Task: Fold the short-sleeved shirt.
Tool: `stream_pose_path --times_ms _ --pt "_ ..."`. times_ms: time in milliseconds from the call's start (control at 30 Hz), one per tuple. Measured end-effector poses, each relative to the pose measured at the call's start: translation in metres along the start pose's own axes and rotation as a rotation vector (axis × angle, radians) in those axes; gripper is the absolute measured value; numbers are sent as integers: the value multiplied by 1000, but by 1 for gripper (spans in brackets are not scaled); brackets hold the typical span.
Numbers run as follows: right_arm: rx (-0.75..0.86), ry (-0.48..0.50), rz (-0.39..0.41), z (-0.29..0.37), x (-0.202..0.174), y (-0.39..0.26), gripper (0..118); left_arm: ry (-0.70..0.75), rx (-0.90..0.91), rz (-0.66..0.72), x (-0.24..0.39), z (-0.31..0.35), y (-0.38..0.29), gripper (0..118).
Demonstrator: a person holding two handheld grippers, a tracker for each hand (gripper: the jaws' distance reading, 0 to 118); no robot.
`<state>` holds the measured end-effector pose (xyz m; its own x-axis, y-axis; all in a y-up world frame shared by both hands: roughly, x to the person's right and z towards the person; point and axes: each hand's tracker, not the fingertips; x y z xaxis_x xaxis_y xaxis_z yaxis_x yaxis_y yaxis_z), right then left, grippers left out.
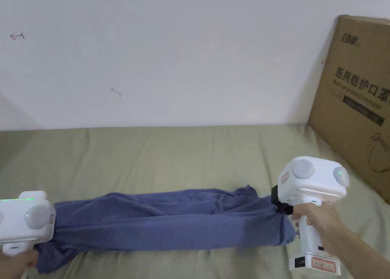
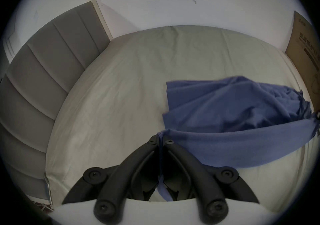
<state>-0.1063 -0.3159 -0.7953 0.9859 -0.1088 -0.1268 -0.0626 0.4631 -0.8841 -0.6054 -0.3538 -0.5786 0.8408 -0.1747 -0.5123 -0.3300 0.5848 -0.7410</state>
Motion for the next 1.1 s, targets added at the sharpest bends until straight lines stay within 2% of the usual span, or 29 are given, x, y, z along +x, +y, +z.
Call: stream_pose_path --times_ms 67,267,300,367,500,667,900,933,1000,1100 --pt "4 17 -17 6 7 -7 3 -14 18 -5 -2 12 -8 1" --pt "62 70 -2 64 26 -43 3 -69 108 -33 -22 75 -39 1" --pt "58 75 -1 82 26 -60 3 -69 111 -42 -25 90 -49 1" --pt "99 120 -50 108 39 -94 3 -85 131 -61 -34 116 -71 1" --pt "72 123 -15 155 62 -178 3 -115 161 -84 -55 174 -127 1" --pt "51 136 -17 204 92 -290 3 -108 181 -123 -80 231 -213 1" --pt "20 122 -33 235 117 -407 3 -106 128 -132 -102 263 -329 1" --pt "5 111 -38 235 120 -415 3 -112 123 -134 -107 265 -338 1" --pt "-4 127 -119 228 135 -427 3 -117 119 -112 -115 261 -353 1" --pt "1 121 -101 222 137 -436 3 -167 104 -29 -122 257 -367 4"
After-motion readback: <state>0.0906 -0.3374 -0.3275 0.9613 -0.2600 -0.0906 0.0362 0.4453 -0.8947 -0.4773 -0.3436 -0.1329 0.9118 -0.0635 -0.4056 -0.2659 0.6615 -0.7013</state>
